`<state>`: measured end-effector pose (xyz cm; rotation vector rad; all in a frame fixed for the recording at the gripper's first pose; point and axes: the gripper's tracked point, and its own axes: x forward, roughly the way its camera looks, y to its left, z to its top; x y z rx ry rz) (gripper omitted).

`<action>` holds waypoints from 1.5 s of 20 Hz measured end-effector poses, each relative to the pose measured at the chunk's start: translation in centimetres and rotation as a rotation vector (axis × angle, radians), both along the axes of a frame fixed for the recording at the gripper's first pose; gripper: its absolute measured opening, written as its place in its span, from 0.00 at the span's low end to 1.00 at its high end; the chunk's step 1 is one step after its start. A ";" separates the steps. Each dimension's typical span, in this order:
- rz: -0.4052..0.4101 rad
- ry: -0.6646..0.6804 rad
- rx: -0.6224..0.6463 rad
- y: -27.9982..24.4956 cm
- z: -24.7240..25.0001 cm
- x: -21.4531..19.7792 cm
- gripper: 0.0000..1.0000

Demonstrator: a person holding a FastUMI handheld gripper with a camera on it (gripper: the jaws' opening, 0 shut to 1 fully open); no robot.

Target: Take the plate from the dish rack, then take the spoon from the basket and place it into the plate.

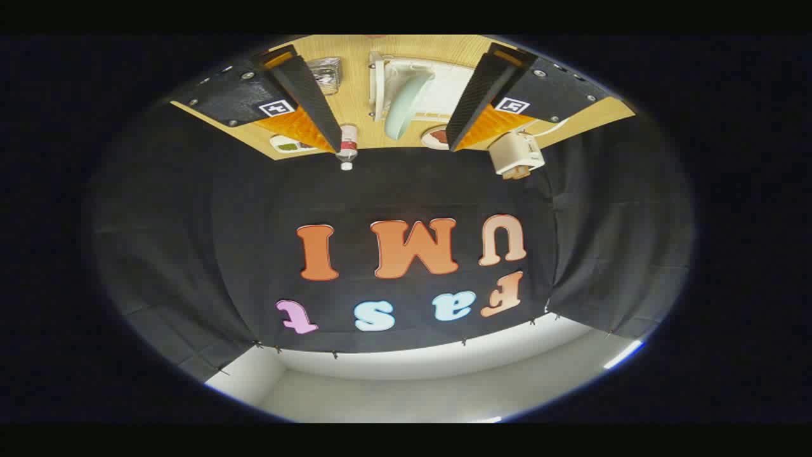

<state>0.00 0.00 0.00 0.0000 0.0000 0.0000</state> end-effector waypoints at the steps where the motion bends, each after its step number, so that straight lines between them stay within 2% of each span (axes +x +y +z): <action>1: -0.014 0.004 -0.003 -0.2 0.0 -0.1 0.99; 10: -0.077 0.019 0.064 -1.9 -0.3 -0.5 0.99; 18: -0.097 0.068 0.039 -2.1 -1.5 0.7 0.98; 30: -0.123 0.269 0.000 0.0 -8.2 6.8 0.99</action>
